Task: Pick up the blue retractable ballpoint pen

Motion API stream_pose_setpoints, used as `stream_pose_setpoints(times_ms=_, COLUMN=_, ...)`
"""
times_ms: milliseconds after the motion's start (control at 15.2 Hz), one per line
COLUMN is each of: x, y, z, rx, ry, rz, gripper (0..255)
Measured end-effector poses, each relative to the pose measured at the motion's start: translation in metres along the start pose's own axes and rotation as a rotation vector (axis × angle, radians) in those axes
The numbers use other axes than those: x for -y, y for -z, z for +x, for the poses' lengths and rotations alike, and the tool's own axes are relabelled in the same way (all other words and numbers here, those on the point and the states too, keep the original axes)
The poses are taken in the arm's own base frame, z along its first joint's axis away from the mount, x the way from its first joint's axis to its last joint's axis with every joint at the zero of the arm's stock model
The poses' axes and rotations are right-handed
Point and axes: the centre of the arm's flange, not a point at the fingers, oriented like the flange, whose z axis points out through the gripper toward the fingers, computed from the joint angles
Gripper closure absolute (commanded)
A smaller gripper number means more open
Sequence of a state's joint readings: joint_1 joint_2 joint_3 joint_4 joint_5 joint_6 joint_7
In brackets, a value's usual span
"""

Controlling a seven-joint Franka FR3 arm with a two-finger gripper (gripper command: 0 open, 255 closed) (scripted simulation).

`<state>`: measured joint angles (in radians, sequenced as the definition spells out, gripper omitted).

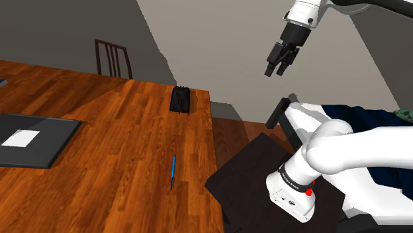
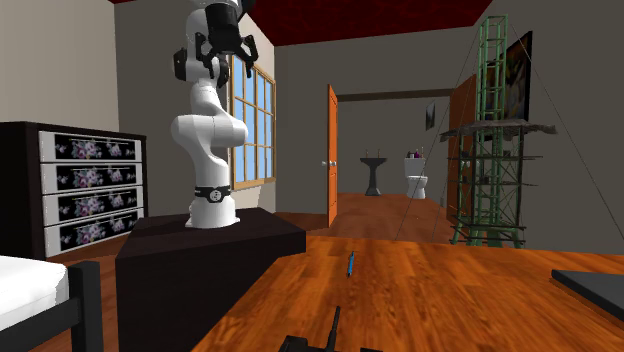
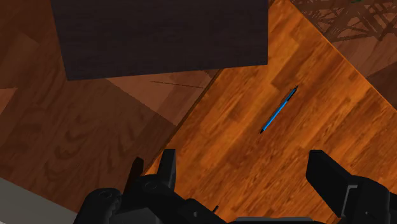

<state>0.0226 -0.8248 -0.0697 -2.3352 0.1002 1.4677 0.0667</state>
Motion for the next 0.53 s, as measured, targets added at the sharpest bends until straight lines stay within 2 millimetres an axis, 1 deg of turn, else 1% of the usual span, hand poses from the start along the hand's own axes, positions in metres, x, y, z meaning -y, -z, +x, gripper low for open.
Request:
stream_pose_setpoints(times_ms=66, x=0.000, y=0.000, z=0.000, rx=0.000, ry=0.000, rz=0.000, gripper=0)
stream_pose_setpoints(times_ms=132, x=0.002, y=-0.004, z=0.000, rx=-0.002, ry=-0.007, rz=-0.001, gripper=0)
stream_pose_setpoints(times_ms=198, x=0.006, y=-0.013, z=-0.001, rx=-0.006, ry=-0.017, rz=-0.002, gripper=0)
stream_pose_setpoints(times_ms=528, x=0.040, y=-0.069, z=0.000, rx=-0.031, ry=-0.086, rz=-0.012, gripper=0)
